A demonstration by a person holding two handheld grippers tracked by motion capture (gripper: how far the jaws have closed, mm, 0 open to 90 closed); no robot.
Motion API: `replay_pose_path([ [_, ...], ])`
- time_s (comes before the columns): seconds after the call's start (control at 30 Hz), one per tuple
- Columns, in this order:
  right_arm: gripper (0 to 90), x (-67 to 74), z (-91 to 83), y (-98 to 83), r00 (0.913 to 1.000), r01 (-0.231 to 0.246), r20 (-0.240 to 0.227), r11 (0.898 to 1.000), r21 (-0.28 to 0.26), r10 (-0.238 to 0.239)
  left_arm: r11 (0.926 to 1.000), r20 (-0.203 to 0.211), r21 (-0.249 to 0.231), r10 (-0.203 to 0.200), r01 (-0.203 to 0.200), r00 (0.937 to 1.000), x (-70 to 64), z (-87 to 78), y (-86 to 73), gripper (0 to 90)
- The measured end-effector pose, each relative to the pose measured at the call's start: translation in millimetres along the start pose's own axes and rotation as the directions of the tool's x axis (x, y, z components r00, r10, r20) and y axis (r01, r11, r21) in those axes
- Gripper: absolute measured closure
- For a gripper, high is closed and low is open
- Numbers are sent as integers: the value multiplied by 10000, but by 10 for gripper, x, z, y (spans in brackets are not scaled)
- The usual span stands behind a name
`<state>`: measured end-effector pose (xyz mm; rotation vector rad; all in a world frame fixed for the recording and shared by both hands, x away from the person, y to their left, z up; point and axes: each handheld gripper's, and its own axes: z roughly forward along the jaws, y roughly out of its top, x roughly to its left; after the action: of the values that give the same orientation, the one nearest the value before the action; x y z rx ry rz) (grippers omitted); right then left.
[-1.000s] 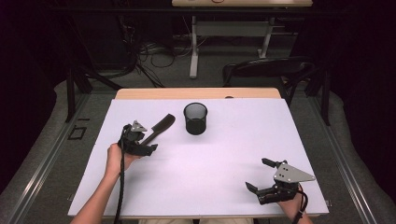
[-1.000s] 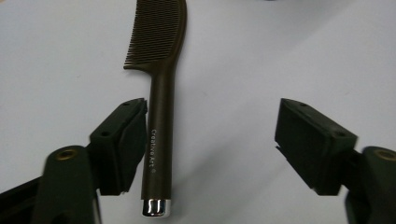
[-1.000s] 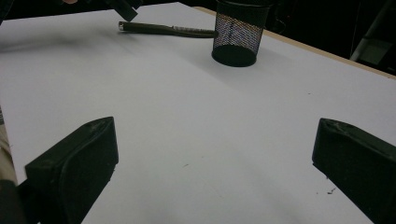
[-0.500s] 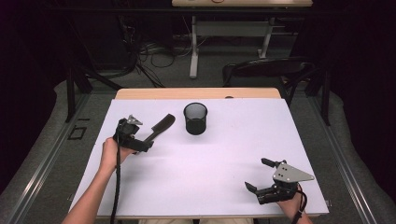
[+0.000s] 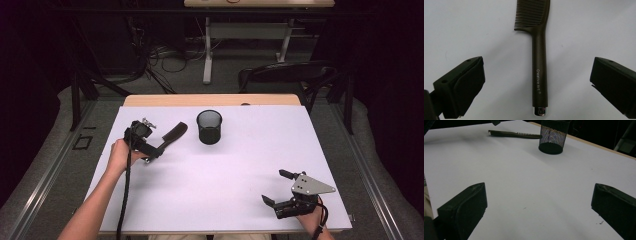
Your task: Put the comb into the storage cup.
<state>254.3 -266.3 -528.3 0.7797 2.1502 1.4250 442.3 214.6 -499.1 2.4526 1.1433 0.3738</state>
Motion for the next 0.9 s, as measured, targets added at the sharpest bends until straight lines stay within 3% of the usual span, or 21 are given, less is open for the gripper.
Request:
replay_pose_path([
  [0.33, 0, 7, 7, -1, 10000, -40, -68, 10000, -12, 40, 9983, 10, 414, 420, -421, 9991, -2, 94, 82, 1],
  [0.53, 0, 3, 9, -3, 9999, -52, -90, 9999, 93, 52, 9972, 132, 599, 440, -448, 9989, 2, 171, 100, 18],
  [0.7, 0, 8, 14, -3, 9999, -67, -107, 9999, 107, 68, 9964, 289, 754, 375, -396, 9989, 3, 201, 135, 168],
  [0.77, 0, 6, 15, -4, 9999, -69, -111, 9999, 114, 70, 9962, 273, 790, 334, -355, 9991, -2, 209, 157, 189],
  [0.9, 0, 6, 12, -5, 9999, -68, -127, 9999, 113, 70, 9942, 327, 956, 454, -483, 9984, -22, 230, 214, 347],
])
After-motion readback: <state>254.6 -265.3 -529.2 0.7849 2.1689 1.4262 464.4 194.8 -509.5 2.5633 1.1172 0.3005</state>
